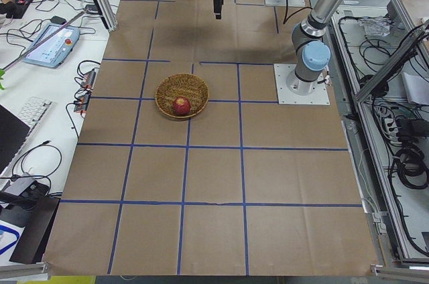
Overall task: Transfer apple from basket to plate
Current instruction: 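Lift the apple with the right gripper and carry it onto the white plate, then open the right gripper to release the apple and raise it away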
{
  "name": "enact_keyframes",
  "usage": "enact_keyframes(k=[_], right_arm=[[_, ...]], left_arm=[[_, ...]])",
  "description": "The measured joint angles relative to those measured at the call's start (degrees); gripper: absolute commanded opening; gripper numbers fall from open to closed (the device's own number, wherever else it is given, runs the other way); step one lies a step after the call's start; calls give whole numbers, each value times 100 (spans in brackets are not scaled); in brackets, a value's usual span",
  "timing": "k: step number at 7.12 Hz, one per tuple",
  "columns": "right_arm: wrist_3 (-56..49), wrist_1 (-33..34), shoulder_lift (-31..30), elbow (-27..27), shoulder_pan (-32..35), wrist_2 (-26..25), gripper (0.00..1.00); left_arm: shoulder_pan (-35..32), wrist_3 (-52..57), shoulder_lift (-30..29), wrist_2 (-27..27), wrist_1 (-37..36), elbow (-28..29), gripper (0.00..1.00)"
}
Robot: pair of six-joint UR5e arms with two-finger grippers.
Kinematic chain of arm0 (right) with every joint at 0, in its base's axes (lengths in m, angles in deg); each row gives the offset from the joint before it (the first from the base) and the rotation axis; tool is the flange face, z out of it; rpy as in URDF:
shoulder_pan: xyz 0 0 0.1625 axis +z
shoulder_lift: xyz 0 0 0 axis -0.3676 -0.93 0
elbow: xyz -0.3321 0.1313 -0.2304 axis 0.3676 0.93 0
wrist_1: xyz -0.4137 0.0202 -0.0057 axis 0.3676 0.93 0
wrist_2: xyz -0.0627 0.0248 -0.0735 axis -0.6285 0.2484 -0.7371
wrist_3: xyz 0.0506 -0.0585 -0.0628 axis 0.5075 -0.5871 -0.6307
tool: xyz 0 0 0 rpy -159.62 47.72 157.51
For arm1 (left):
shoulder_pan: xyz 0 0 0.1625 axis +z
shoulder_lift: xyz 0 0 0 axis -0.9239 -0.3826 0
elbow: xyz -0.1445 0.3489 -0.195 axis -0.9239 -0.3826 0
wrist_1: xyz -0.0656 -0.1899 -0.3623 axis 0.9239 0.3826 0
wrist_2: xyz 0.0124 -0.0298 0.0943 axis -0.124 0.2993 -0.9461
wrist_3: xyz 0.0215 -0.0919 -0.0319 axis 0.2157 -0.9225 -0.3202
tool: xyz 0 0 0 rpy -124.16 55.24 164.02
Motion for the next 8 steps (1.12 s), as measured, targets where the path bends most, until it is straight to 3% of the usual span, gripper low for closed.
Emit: enact_keyframes(k=[3,7,8], right_arm=[[-255,897,285,-483,-160,84,63],[-259,1102,401,-574,-166,92,65],[-255,1102,446,-577,-166,89,96]], left_arm=[[6,-4,20,4,-1,-31,99],[6,-8,40,9,-5,-15,99],[6,-9,41,11,-7,-8,99]])
